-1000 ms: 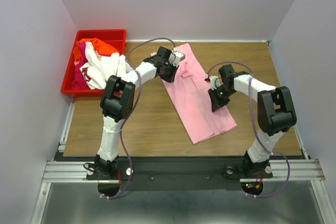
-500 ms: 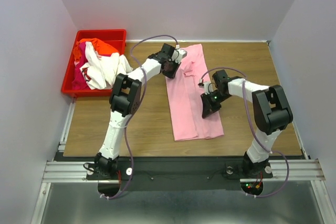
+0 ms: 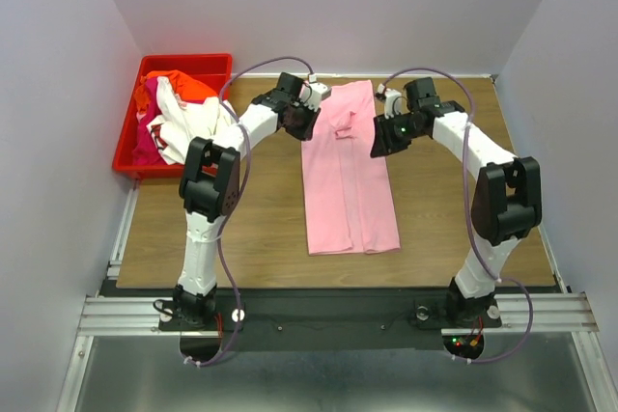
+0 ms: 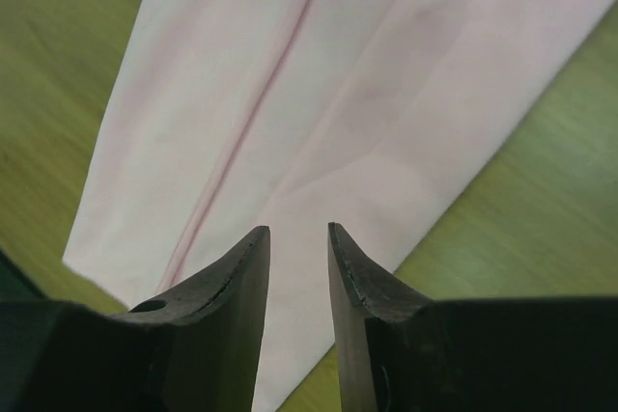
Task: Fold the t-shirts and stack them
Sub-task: Fold the tshirt
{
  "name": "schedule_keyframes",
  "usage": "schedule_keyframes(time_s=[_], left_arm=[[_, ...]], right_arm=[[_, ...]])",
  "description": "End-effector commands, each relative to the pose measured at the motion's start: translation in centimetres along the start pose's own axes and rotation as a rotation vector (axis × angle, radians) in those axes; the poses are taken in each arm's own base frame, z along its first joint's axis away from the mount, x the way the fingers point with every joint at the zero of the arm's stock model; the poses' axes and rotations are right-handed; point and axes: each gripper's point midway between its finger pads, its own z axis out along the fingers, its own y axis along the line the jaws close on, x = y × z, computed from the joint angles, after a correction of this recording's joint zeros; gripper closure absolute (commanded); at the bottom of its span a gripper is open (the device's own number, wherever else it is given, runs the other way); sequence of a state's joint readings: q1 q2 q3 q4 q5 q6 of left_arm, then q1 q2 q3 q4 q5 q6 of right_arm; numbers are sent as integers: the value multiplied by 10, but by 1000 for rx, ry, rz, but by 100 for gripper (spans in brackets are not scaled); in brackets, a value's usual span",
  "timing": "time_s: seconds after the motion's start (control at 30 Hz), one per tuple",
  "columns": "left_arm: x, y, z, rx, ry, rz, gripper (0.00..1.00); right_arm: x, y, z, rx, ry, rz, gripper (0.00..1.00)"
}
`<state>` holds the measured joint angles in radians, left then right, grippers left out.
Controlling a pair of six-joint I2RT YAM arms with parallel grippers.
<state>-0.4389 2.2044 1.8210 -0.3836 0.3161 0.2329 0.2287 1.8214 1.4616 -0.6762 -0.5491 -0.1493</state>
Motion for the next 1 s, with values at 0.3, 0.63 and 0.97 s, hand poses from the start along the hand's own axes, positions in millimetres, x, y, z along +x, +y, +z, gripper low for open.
schedule_keyframes(time_s=[0.3,0.63,0.97], left_arm=[[0,-29,-5,99,-55,-78,79],[20,0,26,72,28,-146,82],[1,50,40,15,-11,-145,82]], right_arm=[[-27,-66,55,184,-23,32,67],[-23,-94,96,207,-12,78,69],[-35,-108,121,214,-36,148,69]])
